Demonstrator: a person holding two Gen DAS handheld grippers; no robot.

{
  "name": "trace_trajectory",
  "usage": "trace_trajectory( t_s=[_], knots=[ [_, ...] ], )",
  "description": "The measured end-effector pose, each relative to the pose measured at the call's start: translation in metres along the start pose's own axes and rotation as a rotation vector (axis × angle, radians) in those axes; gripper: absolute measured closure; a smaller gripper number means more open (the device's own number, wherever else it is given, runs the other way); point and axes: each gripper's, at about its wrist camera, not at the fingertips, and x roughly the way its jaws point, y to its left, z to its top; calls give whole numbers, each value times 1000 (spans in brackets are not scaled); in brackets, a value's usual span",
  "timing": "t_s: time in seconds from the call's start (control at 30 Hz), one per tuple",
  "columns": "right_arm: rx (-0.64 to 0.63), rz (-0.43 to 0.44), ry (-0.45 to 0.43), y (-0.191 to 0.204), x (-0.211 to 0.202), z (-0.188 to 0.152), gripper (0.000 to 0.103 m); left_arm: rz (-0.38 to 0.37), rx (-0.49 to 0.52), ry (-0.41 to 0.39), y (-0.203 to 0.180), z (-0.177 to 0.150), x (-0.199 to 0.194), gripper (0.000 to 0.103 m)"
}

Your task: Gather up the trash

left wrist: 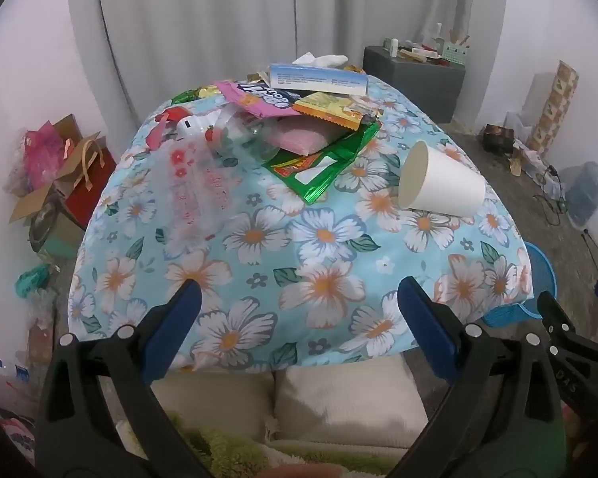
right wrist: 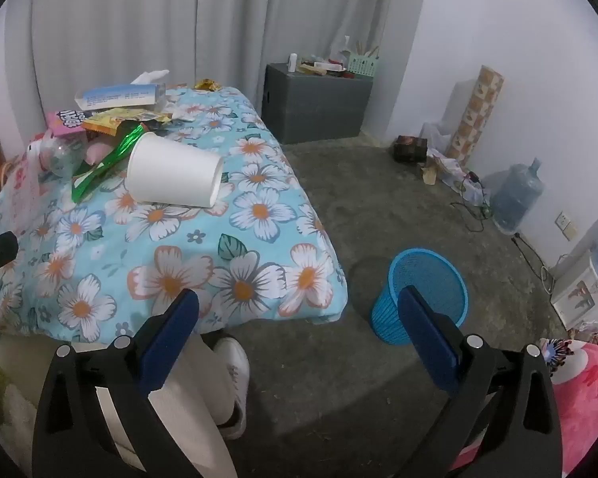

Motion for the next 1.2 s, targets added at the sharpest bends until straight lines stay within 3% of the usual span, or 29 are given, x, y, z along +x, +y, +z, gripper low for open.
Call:
trace_trajectory(
  t_s=[0.37,1.2],
  knots=[
    [32,-16,-9,-15,-2,-1,6,-4,-7,9,0,1,0,8],
    [22,-13,-19,-6,-4,4,6,8,-23,30,8,-2,6,9]
  ],
)
